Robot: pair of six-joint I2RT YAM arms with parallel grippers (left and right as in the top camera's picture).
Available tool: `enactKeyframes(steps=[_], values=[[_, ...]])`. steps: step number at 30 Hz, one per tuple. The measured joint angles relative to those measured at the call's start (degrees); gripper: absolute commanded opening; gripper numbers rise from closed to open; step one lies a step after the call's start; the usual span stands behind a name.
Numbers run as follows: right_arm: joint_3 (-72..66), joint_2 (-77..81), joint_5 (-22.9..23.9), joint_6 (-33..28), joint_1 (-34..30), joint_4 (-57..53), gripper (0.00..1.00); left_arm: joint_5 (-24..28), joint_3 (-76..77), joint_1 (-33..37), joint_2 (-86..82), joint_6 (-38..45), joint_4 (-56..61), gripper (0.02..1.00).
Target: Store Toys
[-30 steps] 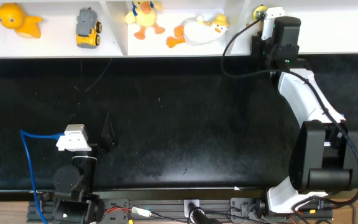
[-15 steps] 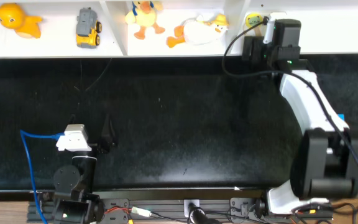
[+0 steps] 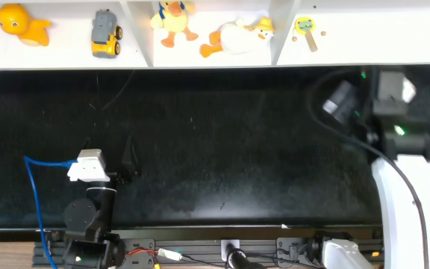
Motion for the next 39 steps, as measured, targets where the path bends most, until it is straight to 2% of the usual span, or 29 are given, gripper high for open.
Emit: enactKeyframes(steps=[2, 5, 10, 15, 19, 29, 39], values=[[0.0, -2.8, 0.7, 6.2, -4.1, -4.3, 0.996, 0.0, 0.0, 0.0, 0.0, 0.0, 0.0, 0.998], [0.0, -3.1, 1.7, 11.4, -10.8, -7.8, 0.998, 0.0, 0.0, 0.0, 0.0, 0.0, 0.0, 0.998], [-0.4, -1.4, 2.8, 15.1, -21.5, -6.4, 0.996, 0.0, 0.0, 0.0, 0.0, 0.0, 0.0, 0.998], [-2.7, 3.6, 3.2, 16.7, -29.2, -2.1, 0.998, 0.0, 0.0, 0.0, 0.0, 0.0, 0.0, 0.998], [-3.8, 9.8, 3.2, 18.0, -31.1, 1.0, 0.998, 0.0, 0.0, 0.0, 0.0, 0.0, 0.0, 0.998], [-4.2, 23.3, 3.2, 18.4, -31.2, 8.2, 0.998, 0.0, 0.0, 0.0, 0.0, 0.0, 0.0, 0.998], [-4.3, 26.3, 3.1, 17.9, -31.2, 14.5, 0.998, 0.0, 0.0, 0.0, 0.0, 0.0, 0.0, 0.998]])
